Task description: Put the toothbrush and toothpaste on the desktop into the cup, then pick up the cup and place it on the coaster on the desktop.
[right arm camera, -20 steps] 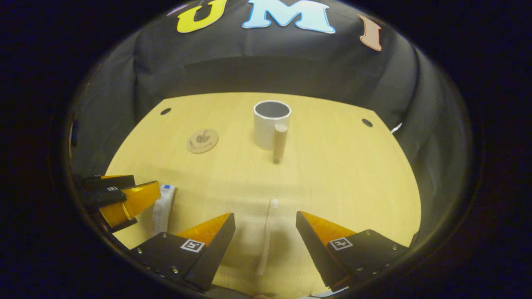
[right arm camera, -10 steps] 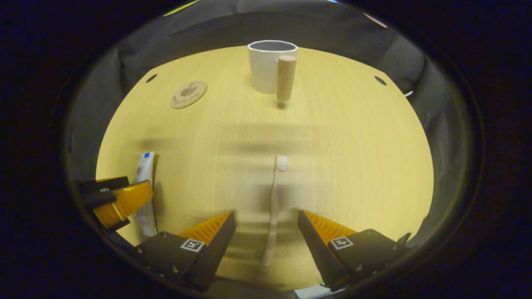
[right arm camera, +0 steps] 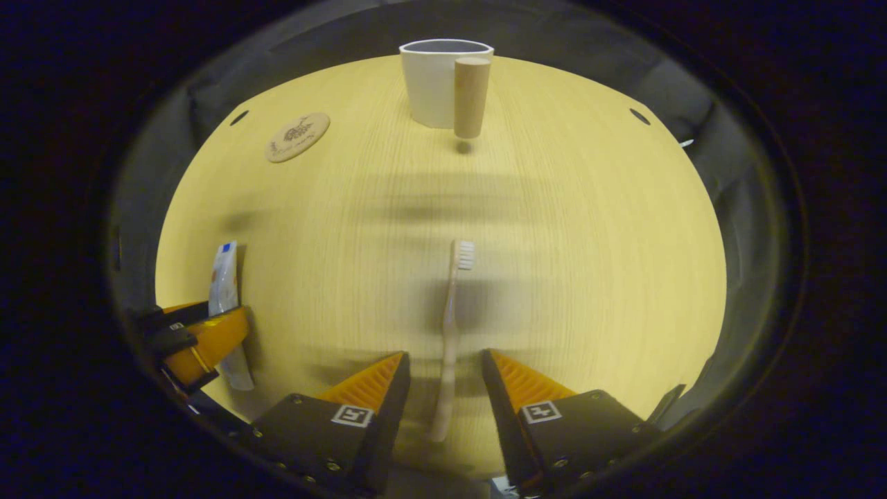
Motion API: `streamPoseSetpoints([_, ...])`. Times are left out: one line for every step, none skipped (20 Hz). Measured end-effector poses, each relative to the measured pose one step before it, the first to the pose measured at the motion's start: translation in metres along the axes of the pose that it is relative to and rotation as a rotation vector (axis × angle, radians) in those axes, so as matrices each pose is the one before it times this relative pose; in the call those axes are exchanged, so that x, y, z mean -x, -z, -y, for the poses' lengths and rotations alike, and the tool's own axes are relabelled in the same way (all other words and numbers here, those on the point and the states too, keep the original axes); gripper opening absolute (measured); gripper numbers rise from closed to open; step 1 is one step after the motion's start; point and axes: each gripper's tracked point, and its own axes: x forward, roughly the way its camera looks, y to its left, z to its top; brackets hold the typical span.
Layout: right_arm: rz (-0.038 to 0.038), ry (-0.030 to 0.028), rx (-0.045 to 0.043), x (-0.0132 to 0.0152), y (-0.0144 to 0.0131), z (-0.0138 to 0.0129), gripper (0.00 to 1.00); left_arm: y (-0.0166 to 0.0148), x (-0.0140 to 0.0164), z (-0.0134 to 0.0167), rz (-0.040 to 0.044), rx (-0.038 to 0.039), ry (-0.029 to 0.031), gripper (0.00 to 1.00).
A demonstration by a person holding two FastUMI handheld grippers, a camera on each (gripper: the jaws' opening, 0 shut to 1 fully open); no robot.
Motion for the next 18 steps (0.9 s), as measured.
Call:
streamPoseSetpoints([-0.01095, 0.00078, -0.00123, 0.00052, 0.00128, -0.00009, 0.53, -0.00098, -0.00018, -0.00167, 0.00428, 0.0026, -0.00307, 0.72])
streamPoseSetpoints([-0.00251, 0.00438, -0.00775, -0.00024, -0.0002, 0.0007, 0.42, 0.00033, -0.00069, -0.00149, 0.00127, 0.00601, 0.00104, 0.67])
streamPoseSetpoints([-0.0072, -0.00051, -0.00477, 0.00148, 0.00027, -0.00066, 0.32, -0.00018, 0.00025, -0.00072, 0.00106, -0.00541, -0.00266, 0.61])
streamPoseSetpoints([-0.00104, -0.00304, 0.0112, -0.00008, 0.00072, -0.00019, 0.23, -0.00045, 0.00102, -0.00106, -0.00227, -0.00358, -0.00133, 0.58])
streamPoseSetpoints([0.0006, -0.00077, 0.01113, 0.0004, -0.0003, 0.00014, 0.27, 0.00099, -0.00066, 0.00088, 0.00118, -0.00416, 0.00226, 0.55])
streamPoseSetpoints([0.00714, 0.00666, -0.00616, -0.00041, 0.00005, 0.00135, 0.27, -0.00022, -0.00057, 0.00059, 0.00487, -0.00113, -0.00027, 0.47])
streamPoseSetpoints([-0.01508, -0.01055, 0.01095, 0.00004, 0.00264, -0.00271, 0.17, -0.0003, -0.00033, -0.00033, -0.0021, -0.00289, -0.00084, 0.5])
streamPoseSetpoints([-0.00147, -0.00699, 0.01618, 0.00064, 0.00121, 0.00031, 0.07, -0.00135, 0.00182, -0.00085, 0.00719, -0.00212, -0.00179, 0.41])
streamPoseSetpoints([-0.00137, 0.00643, 0.01491, 0.00062, 0.00141, 0.00381, 0.07, 0.00112, -0.0008, 0.00105, -0.00534, -0.00969, 0.006, 0.35])
streamPoseSetpoints([0.0147, -0.01568, -0.0026, 0.00087, -0.00281, -0.00256, 0.0, -0.00132, 0.0002, 0.00061, 0.01566, -0.00003, 0.00505, 0.39])
streamPoseSetpoints([-0.00973, -0.01459, 0.01188, -0.00114, 0.00238, -0.0012, 0.04, 0.00046, 0.00072, 0.00198, -0.00283, -0.00076, 0.0145, 0.36])
streamPoseSetpoints([0.01484, -0.00627, 0.005, 0.00062, -0.00175, -0.00006, 0.04, -0.00337, 0.001, 0.00066, 0.01732, -0.0007, 0.0083, 0.3])
streamPoseSetpoints([0.01136, -0.00721, 0.00734, 0.0009, -0.00184, -0.00036, 0.04, 0.00176, 0.00045, 0.00345, -0.00183, -0.00038, 0.02204, 0.26])
streamPoseSetpoints([0.01156, -0.00965, 0.00274, 0.00191, -0.00055, -0.00137, 0.04, -0.00082, 0.00029, -0.00041, 0.00782, 0.00234, 0.00697, 0.31])
streamPoseSetpoints([0.00866, -0.0127, -0.00396, 0.00231, -0.00063, -0.0019, 0.04, -0.00032, 0.00041, 0.00124, 0.00419, 0.00272, 0.01067, 0.31])
streamPoseSetpoints([0.00819, -0.01276, -0.00607, 0.0029, 0.00001, -0.00121, 0.04, 0.00097, 0.00103, -0.00173, 0.00015, 0.00447, -0.00016, 0.25])
streamPoseSetpoints([0.01568, -0.01107, -0.00827, 0.00304, -0.00231, -0.00107, 0.04, -0.00009, 0.00128, 0.00101, 0.0021, 0.00355, 0.00617, 0.25])
streamPoseSetpoints([0.01485, -0.00689, -0.00696, 0.00404, -0.00178, 0.00028, 0.04, -0.00074, 0.00115, 0.00107, 0.00613, 0.00674, 0.00328, 0.25])
